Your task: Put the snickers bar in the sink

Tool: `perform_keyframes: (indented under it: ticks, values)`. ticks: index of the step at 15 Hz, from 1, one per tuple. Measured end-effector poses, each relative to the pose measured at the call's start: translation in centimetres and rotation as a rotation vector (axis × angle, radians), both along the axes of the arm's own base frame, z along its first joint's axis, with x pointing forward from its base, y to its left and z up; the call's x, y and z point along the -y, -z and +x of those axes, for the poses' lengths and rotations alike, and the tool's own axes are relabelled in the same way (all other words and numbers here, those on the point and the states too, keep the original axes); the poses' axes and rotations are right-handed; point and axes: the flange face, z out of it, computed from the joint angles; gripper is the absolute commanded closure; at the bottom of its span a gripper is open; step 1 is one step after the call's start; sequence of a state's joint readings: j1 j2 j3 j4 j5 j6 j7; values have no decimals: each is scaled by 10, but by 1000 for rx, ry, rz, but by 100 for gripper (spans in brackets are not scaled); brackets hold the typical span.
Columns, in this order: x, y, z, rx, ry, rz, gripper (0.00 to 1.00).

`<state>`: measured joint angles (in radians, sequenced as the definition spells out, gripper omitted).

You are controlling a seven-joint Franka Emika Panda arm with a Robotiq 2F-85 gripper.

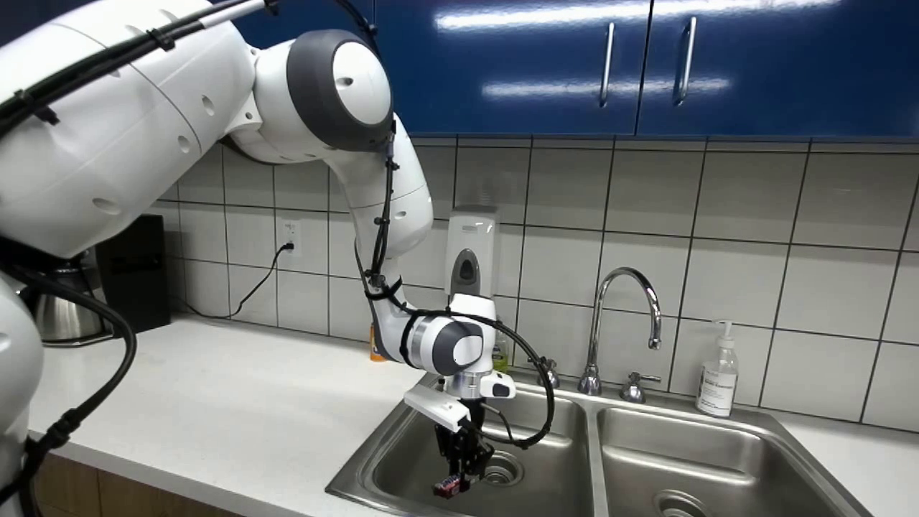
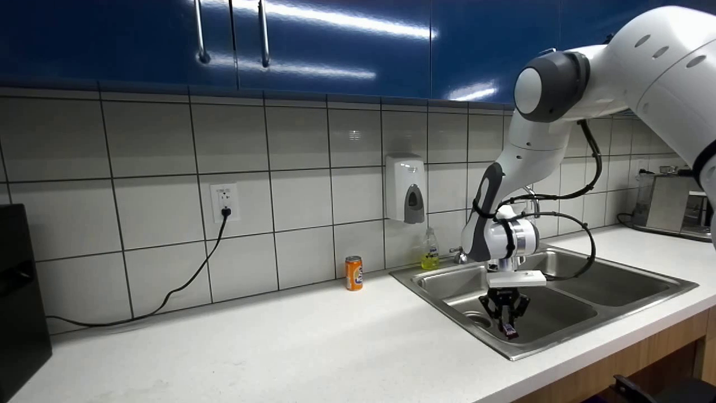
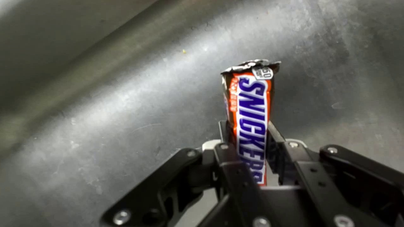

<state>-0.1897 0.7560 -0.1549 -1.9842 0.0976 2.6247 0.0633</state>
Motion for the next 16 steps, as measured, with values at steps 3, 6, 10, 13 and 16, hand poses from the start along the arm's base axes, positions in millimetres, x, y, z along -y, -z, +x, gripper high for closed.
perform_keyframes:
  ticks: [3, 6, 10, 13, 16]
  values:
    - [1, 14, 2, -11, 0, -1, 93]
    - [2, 24, 5, -17, -1, -3, 93]
    - [3, 31, 8, -18, -3, -6, 93]
    - [3, 34, 10, -17, -4, -7, 47]
    - [4, 35, 12, -16, -2, -9, 25]
